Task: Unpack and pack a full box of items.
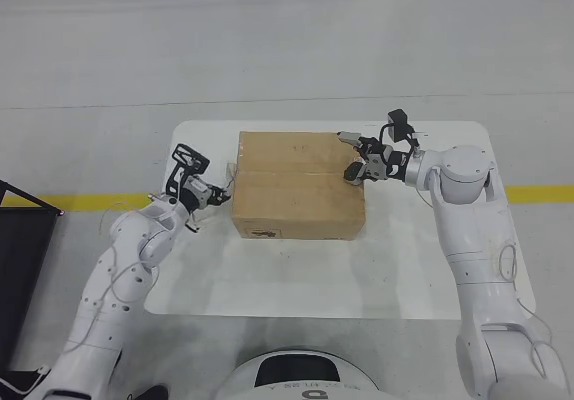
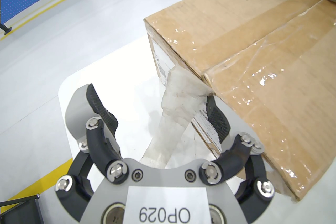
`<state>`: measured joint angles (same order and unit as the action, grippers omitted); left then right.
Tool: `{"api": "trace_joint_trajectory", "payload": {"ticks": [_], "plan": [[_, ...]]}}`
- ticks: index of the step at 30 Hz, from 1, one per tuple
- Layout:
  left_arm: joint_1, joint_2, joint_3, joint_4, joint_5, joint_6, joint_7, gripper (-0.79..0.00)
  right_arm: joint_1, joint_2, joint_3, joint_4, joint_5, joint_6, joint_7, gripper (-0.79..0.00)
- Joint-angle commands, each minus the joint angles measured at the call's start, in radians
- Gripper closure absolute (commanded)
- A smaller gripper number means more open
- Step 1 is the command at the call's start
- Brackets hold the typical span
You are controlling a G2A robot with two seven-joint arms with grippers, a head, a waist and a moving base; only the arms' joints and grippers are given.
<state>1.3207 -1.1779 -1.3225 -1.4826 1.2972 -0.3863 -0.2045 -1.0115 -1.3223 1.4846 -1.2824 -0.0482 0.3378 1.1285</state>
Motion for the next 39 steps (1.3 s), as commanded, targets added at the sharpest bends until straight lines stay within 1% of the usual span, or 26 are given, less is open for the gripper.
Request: {"api": "trace_joint_trajectory", "payload": {"ticks": [1, 6, 12, 15, 19, 30, 34, 39], "plan": [[-0.001, 0.001, -0.004, 0.001, -0.003, -0.001, 0.000, -0.785, 0.000, 0.000, 0.000, 0.000, 0.000, 0.000, 0.000, -0.785], [-0.015, 0.002, -0.013, 0.005, -0.014, -0.005, -0.005, -0.785, 0.000, 0.000, 0.000, 0.000, 0.000, 0.000, 0.000, -0.785], [-0.020, 0.007, -0.027, -0.038, -0.008, -0.014, -0.018, -0.785, 0.000, 0.000, 0.000, 0.000, 0.000, 0.000, 0.000, -0.785], [-0.011, 0.010, -0.031, -0.049, 0.003, -0.027, -0.025, -0.785, 0.000, 0.000, 0.000, 0.000, 0.000, 0.000, 0.000, -0.785], [-0.006, 0.011, -0.030, -0.017, 0.006, -0.031, -0.029, -0.785, 0.000, 0.000, 0.000, 0.000, 0.000, 0.000, 0.000, -0.785], [-0.024, 0.010, -0.008, 0.080, 0.011, -0.040, -0.008, -0.785, 0.000, 0.000, 0.000, 0.000, 0.000, 0.000, 0.000, -0.785], [-0.045, 0.008, 0.004, 0.095, 0.008, -0.032, -0.007, -0.785, 0.000, 0.000, 0.000, 0.000, 0.000, 0.000, 0.000, -0.785], [-0.075, 0.004, 0.021, 0.089, 0.001, -0.024, -0.015, -0.785, 0.000, 0.000, 0.000, 0.000, 0.000, 0.000, 0.000, -0.785]]}}
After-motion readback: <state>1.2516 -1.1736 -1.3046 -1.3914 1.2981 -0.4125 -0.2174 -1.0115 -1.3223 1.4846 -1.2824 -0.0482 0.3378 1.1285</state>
